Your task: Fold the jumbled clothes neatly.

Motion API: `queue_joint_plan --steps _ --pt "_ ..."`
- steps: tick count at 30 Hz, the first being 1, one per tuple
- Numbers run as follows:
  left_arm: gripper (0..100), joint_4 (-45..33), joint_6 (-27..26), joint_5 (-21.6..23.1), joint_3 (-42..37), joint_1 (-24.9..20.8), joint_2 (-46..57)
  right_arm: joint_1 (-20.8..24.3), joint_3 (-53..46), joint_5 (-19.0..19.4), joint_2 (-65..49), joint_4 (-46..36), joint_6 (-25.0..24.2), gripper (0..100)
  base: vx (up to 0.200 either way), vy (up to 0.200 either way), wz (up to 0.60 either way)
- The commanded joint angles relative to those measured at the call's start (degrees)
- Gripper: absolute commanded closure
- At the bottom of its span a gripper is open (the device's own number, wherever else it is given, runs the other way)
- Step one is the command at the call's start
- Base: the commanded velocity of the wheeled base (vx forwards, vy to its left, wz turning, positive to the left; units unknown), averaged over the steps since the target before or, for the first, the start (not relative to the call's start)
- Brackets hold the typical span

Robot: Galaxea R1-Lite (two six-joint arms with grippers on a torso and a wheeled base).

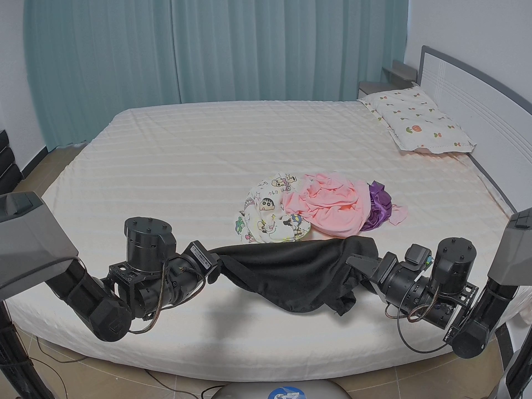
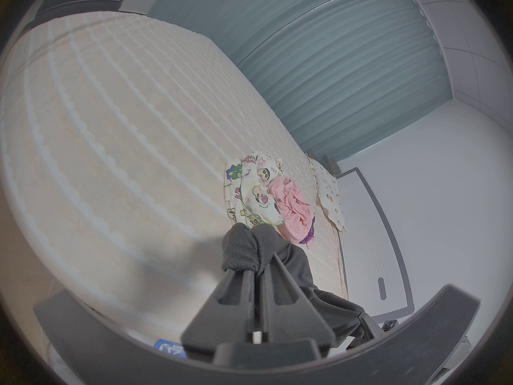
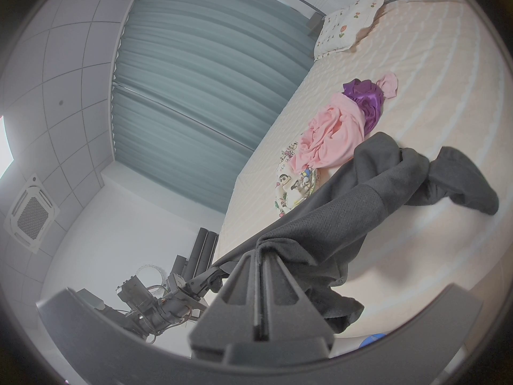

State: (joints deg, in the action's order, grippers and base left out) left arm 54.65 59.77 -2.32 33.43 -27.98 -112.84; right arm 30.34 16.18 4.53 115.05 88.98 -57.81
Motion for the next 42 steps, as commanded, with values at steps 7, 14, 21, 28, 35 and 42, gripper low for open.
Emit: queue_joint_plan --steps 7,14,21,28,35,42 --pt "100 0.02 0.0 -0.06 0.06 0.03 -0.28 0.16 -0.27 -0.05 -0.01 1.02 -0.02 100 0.0 0.2 0.0" --pt "100 0.11 -0.09 -0.06 0.06 0.03 -0.02 0.33 -0.36 0.04 -0.45 1.02 -0.02 100 0.0 0.2 0.0" --pt "100 0.11 -0.09 -0.06 0.06 0.12 -0.45 0.24 -0.44 0.12 -0.36 1.02 -0.02 100 0.0 0.2 0.0" --pt "100 0.11 -0.09 -0.06 0.06 0.12 -0.45 0.24 -0.44 0.12 -0.09 1.02 -0.02 100 0.0 0.2 0.0" --pt "100 0.11 0.0 -0.06 -0.03 0.12 -0.19 0.24 -0.36 -0.05 -0.27 1.02 0.15 100 0.0 0.2 0.0" --pt "100 0.02 0.0 -0.06 -0.03 0.64 0.95 0.24 0.35 -0.05 -2.29 1.02 0.59 100 0.0 0.2 0.0"
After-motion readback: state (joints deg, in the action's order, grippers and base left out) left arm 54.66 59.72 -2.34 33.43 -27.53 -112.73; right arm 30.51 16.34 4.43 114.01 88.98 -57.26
